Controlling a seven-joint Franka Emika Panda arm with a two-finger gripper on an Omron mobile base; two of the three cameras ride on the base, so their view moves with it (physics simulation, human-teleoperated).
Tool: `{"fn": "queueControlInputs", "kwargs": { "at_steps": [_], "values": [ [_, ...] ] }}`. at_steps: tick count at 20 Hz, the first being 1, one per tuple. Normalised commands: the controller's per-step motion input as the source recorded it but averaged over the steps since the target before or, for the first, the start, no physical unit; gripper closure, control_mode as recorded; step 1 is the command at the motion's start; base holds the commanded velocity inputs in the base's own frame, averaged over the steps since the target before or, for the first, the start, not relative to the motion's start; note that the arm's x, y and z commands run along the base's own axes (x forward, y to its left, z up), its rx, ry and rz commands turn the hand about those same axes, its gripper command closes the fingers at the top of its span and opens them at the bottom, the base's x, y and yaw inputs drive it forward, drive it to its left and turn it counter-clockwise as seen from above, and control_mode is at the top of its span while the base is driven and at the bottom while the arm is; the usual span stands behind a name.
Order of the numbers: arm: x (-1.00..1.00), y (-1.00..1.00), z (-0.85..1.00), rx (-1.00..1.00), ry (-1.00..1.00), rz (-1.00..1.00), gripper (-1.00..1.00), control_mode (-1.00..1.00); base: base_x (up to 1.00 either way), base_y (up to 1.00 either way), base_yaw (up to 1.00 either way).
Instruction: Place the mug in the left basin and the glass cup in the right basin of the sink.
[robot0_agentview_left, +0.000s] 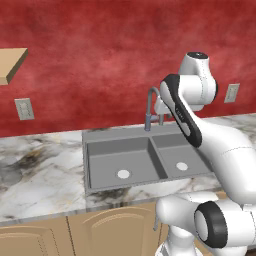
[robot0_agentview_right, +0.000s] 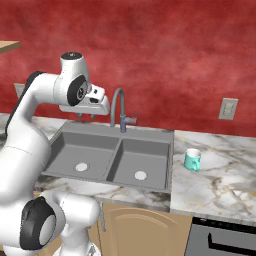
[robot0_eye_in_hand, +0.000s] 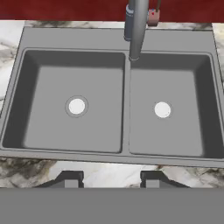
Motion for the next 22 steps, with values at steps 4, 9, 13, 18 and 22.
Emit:
{"fn": "queueControlInputs", "kwargs": {
  "at_steps": [4,9,13,18,22],
  "values": [
    [0.00,-0.09,0.00,0.00,0.00,0.00,-1.00,-1.00,0.00,0.00,0.00],
    [-0.02,-0.23,0.00,0.00,0.00,0.02,-1.00,-1.00,0.00,0.00,0.00],
    [0.00,-0.32,-0.02,0.00,0.00,0.02,-1.00,-1.00,0.00,0.00,0.00],
    [0.00,-0.38,-0.02,0.00,0.00,0.02,-1.00,-1.00,0.00,0.00,0.00],
    [0.00,-0.40,-0.07,-0.02,0.00,0.02,-1.00,-1.00,0.00,0.00,0.00]
  ]
}}
